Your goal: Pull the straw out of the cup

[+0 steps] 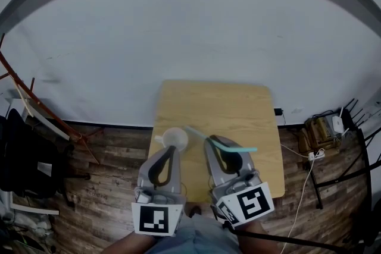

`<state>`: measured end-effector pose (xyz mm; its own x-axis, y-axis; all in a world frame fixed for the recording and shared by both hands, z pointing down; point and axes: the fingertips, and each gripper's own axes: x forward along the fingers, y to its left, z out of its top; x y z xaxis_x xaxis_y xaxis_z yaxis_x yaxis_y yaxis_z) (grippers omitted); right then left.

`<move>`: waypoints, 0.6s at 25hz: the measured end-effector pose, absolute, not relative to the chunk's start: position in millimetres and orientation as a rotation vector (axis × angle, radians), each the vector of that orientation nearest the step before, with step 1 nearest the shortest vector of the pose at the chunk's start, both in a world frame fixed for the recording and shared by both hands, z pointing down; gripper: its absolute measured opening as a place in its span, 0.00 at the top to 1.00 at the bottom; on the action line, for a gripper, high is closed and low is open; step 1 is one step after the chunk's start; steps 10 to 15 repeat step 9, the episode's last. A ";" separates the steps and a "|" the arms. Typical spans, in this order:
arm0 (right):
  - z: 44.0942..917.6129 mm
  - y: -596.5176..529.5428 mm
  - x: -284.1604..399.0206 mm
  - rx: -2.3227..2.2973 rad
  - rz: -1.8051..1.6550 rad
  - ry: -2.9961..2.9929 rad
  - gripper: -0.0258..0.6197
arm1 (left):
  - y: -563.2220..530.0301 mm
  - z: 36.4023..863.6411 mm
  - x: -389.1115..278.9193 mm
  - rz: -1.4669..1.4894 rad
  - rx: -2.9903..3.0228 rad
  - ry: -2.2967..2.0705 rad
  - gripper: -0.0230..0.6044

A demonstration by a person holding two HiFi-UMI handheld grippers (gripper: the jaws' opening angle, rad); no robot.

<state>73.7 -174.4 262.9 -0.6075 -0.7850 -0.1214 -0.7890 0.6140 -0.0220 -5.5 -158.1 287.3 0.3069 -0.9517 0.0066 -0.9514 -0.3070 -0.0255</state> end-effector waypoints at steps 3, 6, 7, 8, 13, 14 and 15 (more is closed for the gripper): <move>264.4 -176.2 74.8 -1.330 0.046 2.714 0.90 | -159.7 288.0 -4.7 -0.030 -2.525 1.839 0.93; 265.7 -176.7 75.0 -1.331 0.044 2.712 0.90 | -160.1 290.0 -4.4 -0.035 -2.529 1.840 0.93; 266.1 -176.7 74.9 -1.332 0.044 2.712 0.90 | -159.9 290.6 -4.4 -0.038 -2.530 1.839 0.93; 266.6 -176.8 74.9 -1.333 0.044 2.711 0.90 | -159.9 291.2 -4.5 -0.041 -2.531 1.838 0.93; 266.9 -177.0 74.8 -1.334 0.043 2.711 0.90 | -159.9 291.8 -4.6 -0.044 -2.533 1.838 0.93; 266.9 -177.0 74.8 -1.334 0.043 2.711 0.90 | -159.9 291.8 -4.6 -0.044 -2.533 1.838 0.93; 266.9 -177.0 74.8 -1.334 0.043 2.711 0.90 | -159.9 291.8 -4.6 -0.044 -2.533 1.838 0.93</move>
